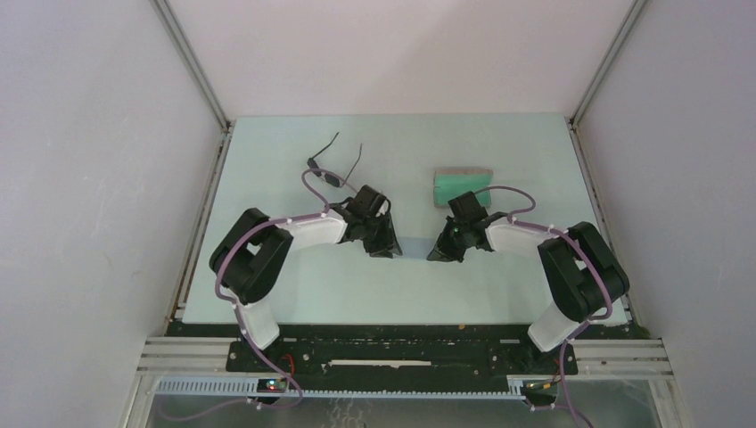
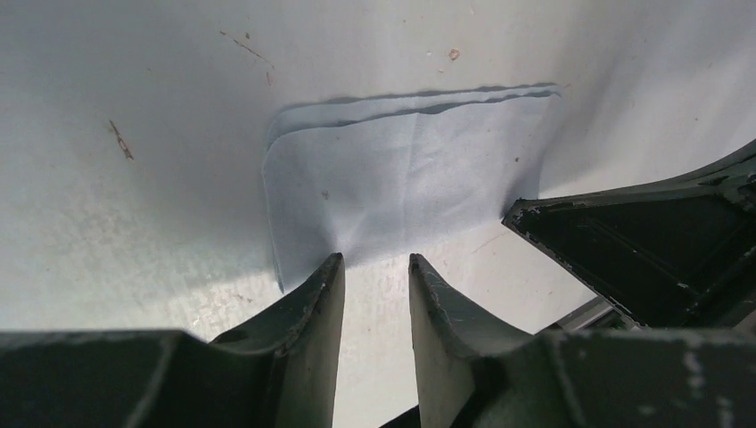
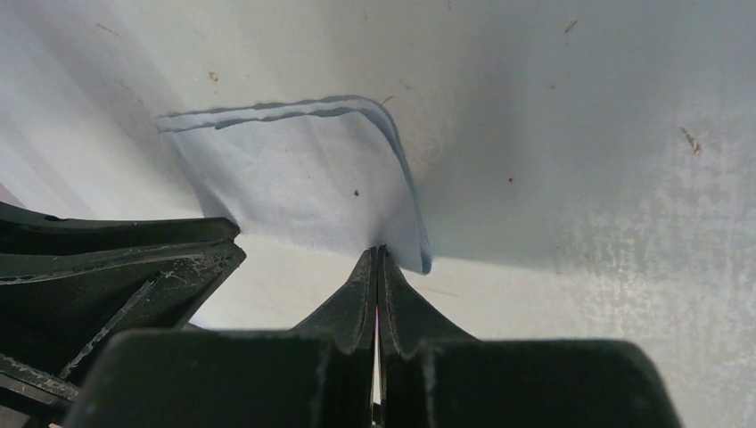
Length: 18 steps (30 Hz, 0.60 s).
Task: Organize the sunglasses
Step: Fold the glasses cleaning cloth at the center of the board.
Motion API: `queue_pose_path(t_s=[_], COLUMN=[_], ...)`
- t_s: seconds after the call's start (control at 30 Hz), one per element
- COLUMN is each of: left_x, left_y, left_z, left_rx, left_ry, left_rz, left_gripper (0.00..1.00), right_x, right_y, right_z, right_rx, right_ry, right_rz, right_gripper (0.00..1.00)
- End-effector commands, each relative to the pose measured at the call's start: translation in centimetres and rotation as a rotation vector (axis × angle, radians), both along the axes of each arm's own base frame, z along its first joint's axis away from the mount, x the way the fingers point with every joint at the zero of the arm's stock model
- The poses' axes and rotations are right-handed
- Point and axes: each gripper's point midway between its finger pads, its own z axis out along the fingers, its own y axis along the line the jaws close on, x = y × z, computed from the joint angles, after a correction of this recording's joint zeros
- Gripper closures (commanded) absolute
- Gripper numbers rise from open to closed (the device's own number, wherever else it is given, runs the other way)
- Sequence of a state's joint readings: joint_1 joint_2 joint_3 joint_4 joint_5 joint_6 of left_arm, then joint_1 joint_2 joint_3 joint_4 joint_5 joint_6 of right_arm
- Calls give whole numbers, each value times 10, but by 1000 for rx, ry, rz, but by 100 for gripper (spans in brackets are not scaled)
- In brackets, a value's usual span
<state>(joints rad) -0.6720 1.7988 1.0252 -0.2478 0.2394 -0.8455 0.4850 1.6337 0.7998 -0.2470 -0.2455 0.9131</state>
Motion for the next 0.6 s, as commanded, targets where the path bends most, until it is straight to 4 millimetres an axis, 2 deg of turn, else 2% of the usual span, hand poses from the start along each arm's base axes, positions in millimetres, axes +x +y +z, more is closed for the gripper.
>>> queue_pose_path(t_s=[0.0, 0.13, 0.4, 0.47, 0.57], left_x=[12, 13, -1, -3, -2], left_y=[-1, -5, 7, 13, 21], left_z=[42, 51, 13, 15, 32], left_rx=[-42, -68, -7, 1, 6], left_ry=[-126, -135, -63, -77, -130], left_rz=[-9, -12, -8, -1, 10], left_gripper=[63, 62, 65, 64, 63], right_x=[8, 9, 1, 3, 13], right_y=[5, 10, -1, -2, -6], right_z=[24, 24, -12, -5, 19], right_rx=[28, 44, -29, -22, -2], right_ry=[-85, -89, -1, -12, -95], right_rz=[7, 13, 10, 11, 7], right_gripper=[97, 97, 97, 97, 95])
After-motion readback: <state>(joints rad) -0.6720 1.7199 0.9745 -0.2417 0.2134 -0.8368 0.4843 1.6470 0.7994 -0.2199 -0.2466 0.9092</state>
